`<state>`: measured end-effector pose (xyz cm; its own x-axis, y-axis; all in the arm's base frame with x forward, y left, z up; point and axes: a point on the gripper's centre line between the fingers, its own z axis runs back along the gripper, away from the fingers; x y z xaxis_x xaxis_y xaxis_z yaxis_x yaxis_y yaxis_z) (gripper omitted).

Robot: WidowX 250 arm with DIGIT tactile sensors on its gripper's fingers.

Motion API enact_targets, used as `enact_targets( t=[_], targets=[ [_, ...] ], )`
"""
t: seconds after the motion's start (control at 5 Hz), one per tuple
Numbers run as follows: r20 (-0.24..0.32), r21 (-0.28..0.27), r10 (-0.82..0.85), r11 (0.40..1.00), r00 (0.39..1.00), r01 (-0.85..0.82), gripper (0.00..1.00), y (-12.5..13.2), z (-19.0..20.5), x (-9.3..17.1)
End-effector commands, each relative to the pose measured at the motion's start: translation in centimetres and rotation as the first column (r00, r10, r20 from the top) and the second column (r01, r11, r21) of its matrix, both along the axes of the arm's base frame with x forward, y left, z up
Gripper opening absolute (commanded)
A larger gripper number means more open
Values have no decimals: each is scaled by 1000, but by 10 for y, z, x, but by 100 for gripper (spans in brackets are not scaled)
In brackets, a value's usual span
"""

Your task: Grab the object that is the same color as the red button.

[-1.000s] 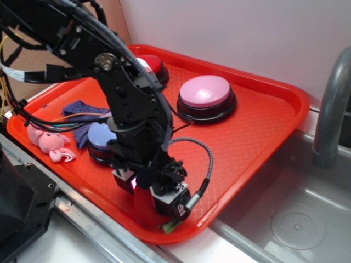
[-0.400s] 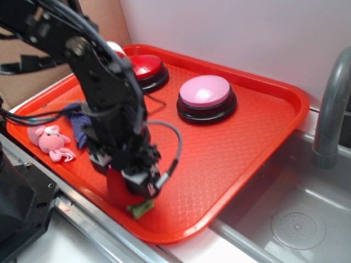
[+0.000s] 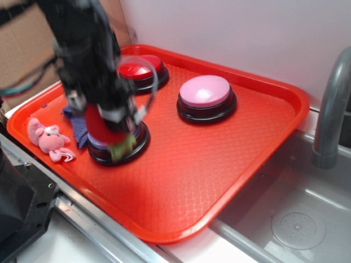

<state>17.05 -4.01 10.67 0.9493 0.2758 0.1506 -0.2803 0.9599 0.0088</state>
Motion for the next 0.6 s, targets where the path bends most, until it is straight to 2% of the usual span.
enact_targets(
  t=[0.0,0.2,0.4],
  targets=[
    [62,-22,74,997,995,-73,0,55,69,9],
    [75,-49,104,994,992,-101,0,74,82,12],
    [58,-8,106,994,993,-106,0,75,86,14]
  ],
)
